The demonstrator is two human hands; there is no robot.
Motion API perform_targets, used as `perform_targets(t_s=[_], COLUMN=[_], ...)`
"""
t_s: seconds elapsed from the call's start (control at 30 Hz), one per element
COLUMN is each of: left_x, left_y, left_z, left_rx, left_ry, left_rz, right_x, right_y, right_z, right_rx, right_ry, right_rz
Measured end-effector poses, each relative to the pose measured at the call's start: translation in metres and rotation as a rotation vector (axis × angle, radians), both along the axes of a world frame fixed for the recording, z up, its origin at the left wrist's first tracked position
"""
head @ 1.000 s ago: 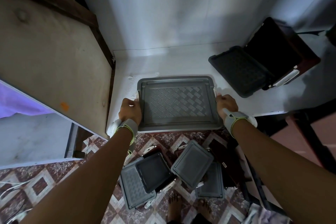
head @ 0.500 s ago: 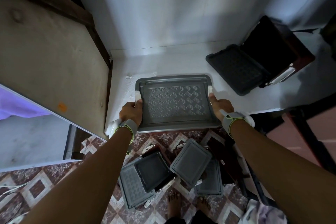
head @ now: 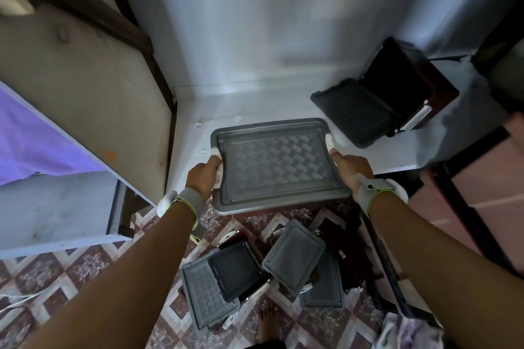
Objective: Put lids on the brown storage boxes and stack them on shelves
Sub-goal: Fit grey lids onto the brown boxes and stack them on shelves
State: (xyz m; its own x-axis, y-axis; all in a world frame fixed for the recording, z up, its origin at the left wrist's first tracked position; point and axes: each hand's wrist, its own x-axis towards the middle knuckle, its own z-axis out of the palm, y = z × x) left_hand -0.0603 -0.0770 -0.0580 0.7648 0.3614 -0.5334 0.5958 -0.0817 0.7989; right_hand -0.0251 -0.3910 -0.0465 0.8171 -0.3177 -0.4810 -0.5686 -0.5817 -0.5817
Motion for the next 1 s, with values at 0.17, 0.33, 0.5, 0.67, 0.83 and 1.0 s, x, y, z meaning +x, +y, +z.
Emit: perform_targets(t_s=[0.17,0.33,0.5,0.67,0.83,1.0], left_x=[-0.025,-0.066,-0.098,-0.142,-0.166,-0.193], left_y=[-0.019,-0.043,-0.052,-0.080,-0.092,-0.112], left_z=[0.048,0.107,0.167,0.249,0.310,0.379], left_rx=[-0.214,-0.254,-0.356,-0.411,-0.414,-0.352], left_ry=[-0.105,-0.313,-0.458,-0.624,-0.687,-0.805], left_rz=[0.105,0.223,0.205,0.262,0.338,0.363], right_x=[-0.017,-0.043,-0.075,-0.107,-0.130,-0.153], right_y=[-0.019,-0.040,-0.048,-0.050,-0.046,-0.042], right_z=[0.041,0.094,0.164,0.236,0.289,0.354], right_rx=[0.182,0.418,0.612,0.827,0.941,0.989], right_ry=[-0.181,-0.298,-0.380,-0.533,-0.714,-0.903], right_rz=[-0.076,-0.142,-0.163,-0.210,-0.236,-0.203])
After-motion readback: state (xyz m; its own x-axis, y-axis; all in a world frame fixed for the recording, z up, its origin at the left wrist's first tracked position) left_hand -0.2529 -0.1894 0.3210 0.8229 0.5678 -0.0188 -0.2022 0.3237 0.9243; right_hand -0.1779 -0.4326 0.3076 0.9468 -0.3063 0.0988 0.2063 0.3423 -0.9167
